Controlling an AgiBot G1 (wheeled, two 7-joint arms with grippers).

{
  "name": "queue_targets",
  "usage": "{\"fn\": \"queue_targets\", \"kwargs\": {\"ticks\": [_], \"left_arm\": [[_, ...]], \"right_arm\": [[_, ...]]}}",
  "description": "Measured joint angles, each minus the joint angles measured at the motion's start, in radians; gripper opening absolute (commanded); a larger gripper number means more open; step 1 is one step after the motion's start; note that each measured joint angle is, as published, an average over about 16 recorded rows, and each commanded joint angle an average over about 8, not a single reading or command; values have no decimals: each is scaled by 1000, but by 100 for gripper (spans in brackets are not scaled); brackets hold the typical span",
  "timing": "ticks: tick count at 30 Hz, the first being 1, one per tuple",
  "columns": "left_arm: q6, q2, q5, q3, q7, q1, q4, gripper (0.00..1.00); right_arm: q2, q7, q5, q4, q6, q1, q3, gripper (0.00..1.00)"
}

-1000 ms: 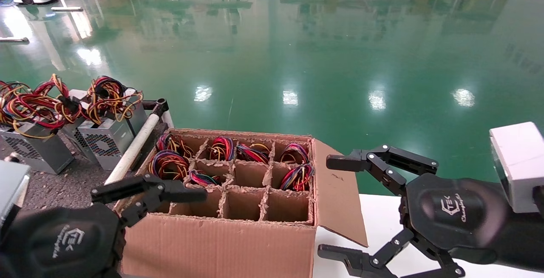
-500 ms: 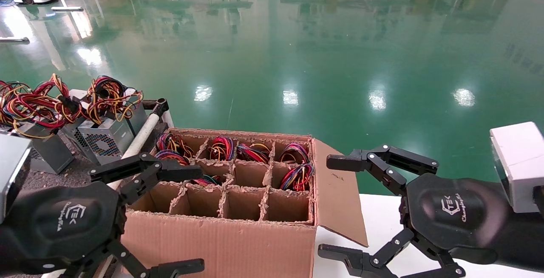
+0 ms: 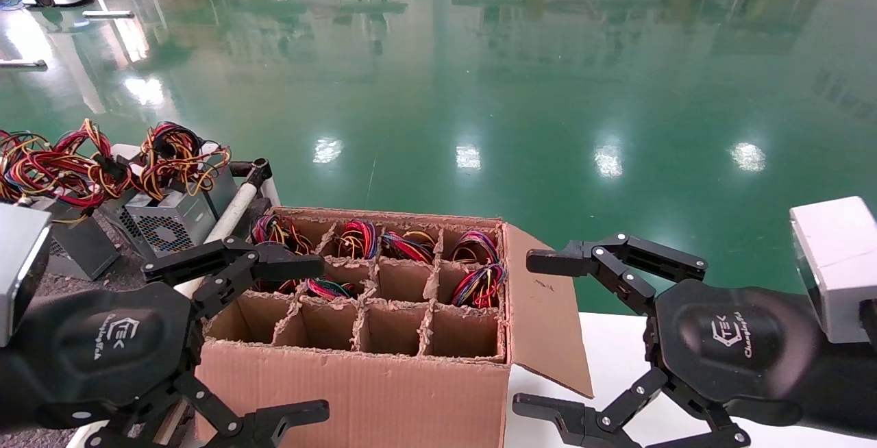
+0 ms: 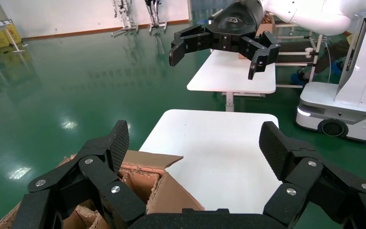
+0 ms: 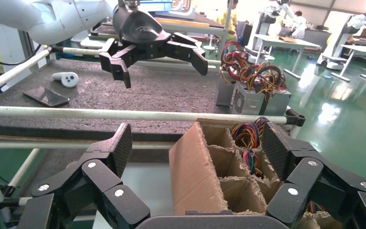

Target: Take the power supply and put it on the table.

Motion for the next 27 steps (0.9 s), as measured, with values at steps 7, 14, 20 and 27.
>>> {"fn": "queue_targets", "kwargs": {"ticks": [7, 14, 20, 27], "left_arm": [[-2, 1, 1, 0, 0, -2, 2, 100], [-3, 1, 1, 0, 1, -3, 3, 100], [-3, 1, 2, 0, 1, -3, 4, 100], [-3, 2, 2, 0, 1, -3, 4, 100]], "right_arm": [[0, 0, 0, 0, 0, 0, 0, 100], [0, 0, 0, 0, 0, 0, 0, 100], [0, 0, 0, 0, 0, 0, 0, 100], [0, 0, 0, 0, 0, 0, 0, 100]]}}
